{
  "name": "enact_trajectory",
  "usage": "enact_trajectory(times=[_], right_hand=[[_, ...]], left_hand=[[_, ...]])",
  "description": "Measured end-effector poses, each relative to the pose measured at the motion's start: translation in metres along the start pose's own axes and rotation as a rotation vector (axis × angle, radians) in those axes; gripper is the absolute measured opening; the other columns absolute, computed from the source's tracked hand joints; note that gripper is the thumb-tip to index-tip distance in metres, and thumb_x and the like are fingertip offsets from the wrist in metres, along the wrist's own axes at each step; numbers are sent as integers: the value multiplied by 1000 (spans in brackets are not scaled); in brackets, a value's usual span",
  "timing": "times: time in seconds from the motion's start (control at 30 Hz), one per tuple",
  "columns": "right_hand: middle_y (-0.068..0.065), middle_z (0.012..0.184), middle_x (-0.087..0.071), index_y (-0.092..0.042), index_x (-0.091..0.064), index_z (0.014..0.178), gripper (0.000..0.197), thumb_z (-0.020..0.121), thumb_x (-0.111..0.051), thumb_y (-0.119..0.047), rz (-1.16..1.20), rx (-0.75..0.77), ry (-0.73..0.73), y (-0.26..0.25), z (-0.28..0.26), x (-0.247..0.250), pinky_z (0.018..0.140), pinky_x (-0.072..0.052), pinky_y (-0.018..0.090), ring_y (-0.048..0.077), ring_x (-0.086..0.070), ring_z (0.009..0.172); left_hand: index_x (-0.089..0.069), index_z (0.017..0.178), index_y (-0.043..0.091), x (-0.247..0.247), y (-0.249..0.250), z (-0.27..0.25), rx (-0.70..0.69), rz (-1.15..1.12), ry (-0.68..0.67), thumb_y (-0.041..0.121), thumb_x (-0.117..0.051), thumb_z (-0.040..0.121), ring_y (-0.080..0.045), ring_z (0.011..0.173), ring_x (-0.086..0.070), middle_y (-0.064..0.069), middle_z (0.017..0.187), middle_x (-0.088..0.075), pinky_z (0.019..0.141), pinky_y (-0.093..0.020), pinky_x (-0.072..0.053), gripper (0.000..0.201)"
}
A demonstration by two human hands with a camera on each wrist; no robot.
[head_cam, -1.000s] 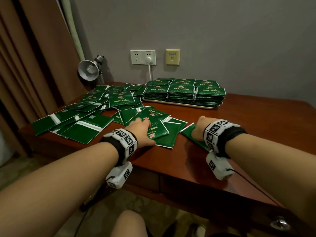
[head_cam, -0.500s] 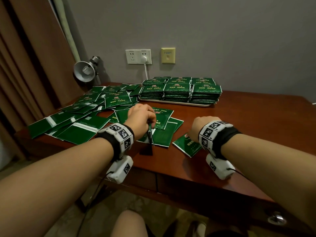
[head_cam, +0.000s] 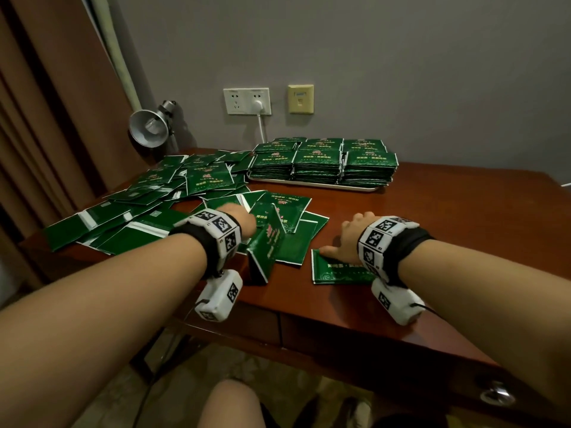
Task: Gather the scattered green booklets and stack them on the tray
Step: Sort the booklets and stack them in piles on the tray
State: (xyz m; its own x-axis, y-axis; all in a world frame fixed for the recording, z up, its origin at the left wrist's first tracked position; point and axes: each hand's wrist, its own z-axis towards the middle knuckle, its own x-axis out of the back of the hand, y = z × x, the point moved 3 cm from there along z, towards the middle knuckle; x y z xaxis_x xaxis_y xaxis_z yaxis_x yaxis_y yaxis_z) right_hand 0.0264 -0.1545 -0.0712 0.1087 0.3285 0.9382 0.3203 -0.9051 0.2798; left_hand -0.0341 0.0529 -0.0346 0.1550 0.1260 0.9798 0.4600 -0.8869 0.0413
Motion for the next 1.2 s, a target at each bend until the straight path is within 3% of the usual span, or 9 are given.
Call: enact_trajectory(times=[0.1, 0.27, 0.4, 0.53, 0.67, 0.8, 0.9, 1.1, 1.2], right_hand=[[12, 131, -52, -13, -41, 138, 111, 66, -24, -95, 46, 59, 2, -7, -4, 4, 95, -44, 43, 31, -50, 118], [6, 108, -58, -9, -43, 129, 92, 74, -50, -81, 16, 186, -43, -13, -13, 9, 82, -44, 34, 24, -55, 103], [3, 98, -62, -16, -54, 110, 62, 79, -57, -69, -29, 211, -35, -19, -9, 10, 78, -49, 33, 23, -60, 92], [-3, 85, -58, -25, -45, 90, 57, 75, -51, -79, 36, 218, 8, -19, -14, 11, 72, -48, 31, 22, -56, 81], [-6, 84, -53, -28, -53, 100, 62, 73, -47, -84, 77, 231, -44, -15, -15, 11, 73, -47, 32, 20, -54, 84], [0, 82, -61, -17, -58, 88, 70, 66, -56, -83, 40, 199, -146, -10, -10, 8, 74, -51, 32, 20, -60, 80], [2, 77, -62, -14, -59, 76, 66, 71, -56, -80, 21, 188, -156, -10, -8, 4, 71, -51, 34, 22, -61, 75], [5, 98, -64, -6, -54, 114, 65, 81, -63, -62, 96, 208, -14, -5, -9, 19, 74, -54, 35, 24, -63, 87], [6, 101, -61, -7, -39, 126, 76, 80, -64, -61, 178, 168, 27, -1, -9, 19, 73, -54, 36, 26, -63, 89]], left_hand=[[-46, 138, -1, -18, 12, -6, -56, 119, -140, 64, -18, 98, -29, 127, -50, -19, 144, -45, 101, -38, -42, 82], [-49, 135, -1, -10, 24, -18, -34, -100, 55, 76, -2, 88, -34, 117, -55, -24, 139, -49, 99, -40, -45, 102], [-49, 136, 6, -31, 59, -46, -349, 103, -174, 87, -28, 76, -28, 115, -55, -18, 139, -47, 92, -35, -46, 103], [-47, 131, 13, -37, 68, -52, -367, 225, -179, 57, -70, 78, -26, 102, -53, -12, 126, -45, 79, -33, -47, 73], [-56, 115, 12, -28, 61, -39, -360, 20, -19, 19, -58, 89, -24, 92, -60, -8, 106, -60, 75, -33, -53, 27], [-60, 108, 13, -5, 41, -24, -329, -185, 80, 14, -53, 84, -17, 75, -62, -2, 88, -62, 61, -28, -54, 25], [-59, 118, 18, -2, 35, -15, -338, -157, 43, 12, -52, 83, -17, 76, -65, -3, 99, -64, 61, -29, -55, 36], [-44, 125, 14, -14, 42, -7, -379, -11, 55, 14, -44, 89, -23, 83, -61, -5, 95, -59, 73, -40, -55, 35], [-38, 127, 18, -25, 44, -5, -450, 45, 60, 47, -46, 87, -25, 90, -59, -5, 108, -58, 76, -38, -50, 50]])
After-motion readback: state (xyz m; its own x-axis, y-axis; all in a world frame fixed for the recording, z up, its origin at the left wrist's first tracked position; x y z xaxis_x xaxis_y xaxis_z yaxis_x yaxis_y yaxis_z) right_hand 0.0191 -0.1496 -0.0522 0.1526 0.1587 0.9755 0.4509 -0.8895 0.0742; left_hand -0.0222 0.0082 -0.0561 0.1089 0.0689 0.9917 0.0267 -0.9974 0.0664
